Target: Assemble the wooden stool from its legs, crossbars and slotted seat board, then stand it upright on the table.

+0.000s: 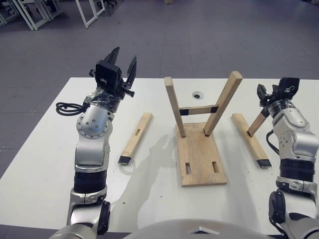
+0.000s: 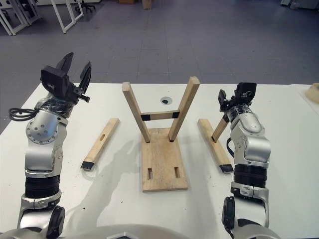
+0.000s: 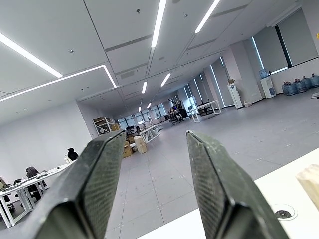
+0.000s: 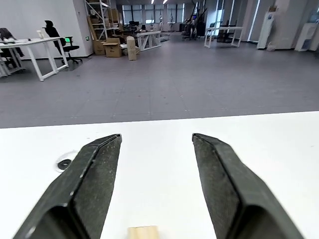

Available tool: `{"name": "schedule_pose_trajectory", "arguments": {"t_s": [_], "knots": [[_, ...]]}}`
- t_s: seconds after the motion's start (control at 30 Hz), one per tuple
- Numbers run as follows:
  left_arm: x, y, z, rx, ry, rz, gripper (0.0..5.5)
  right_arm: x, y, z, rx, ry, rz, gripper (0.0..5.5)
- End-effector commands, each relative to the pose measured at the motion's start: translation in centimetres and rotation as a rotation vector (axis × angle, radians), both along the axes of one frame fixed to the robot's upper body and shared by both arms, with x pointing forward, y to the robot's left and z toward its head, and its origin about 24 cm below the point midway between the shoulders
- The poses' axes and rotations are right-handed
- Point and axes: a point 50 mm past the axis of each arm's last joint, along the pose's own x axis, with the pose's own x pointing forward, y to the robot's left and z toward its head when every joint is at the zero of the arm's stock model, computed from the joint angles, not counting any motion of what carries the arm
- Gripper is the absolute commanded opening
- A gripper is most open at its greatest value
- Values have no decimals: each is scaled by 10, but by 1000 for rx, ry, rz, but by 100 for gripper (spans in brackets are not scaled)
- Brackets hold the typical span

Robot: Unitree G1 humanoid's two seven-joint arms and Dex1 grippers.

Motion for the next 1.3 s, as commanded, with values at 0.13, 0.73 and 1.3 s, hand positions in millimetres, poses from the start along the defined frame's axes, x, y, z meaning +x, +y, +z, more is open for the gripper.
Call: {"name": "schedule_pose_trajectory", "arguments": {"t_s": [0.13, 0.73, 1.3], "knots": [[-6, -1, -5, -15, 11, 2, 224, -32, 10, 81, 125, -359, 21, 261], [-9, 3, -14, 7, 45, 6, 224, -153, -26, -91, -15, 178, 113, 365], [-5, 5, -17, 1, 55, 6, 224, -147, -36, -125, -104, 353, 128, 307]]}}
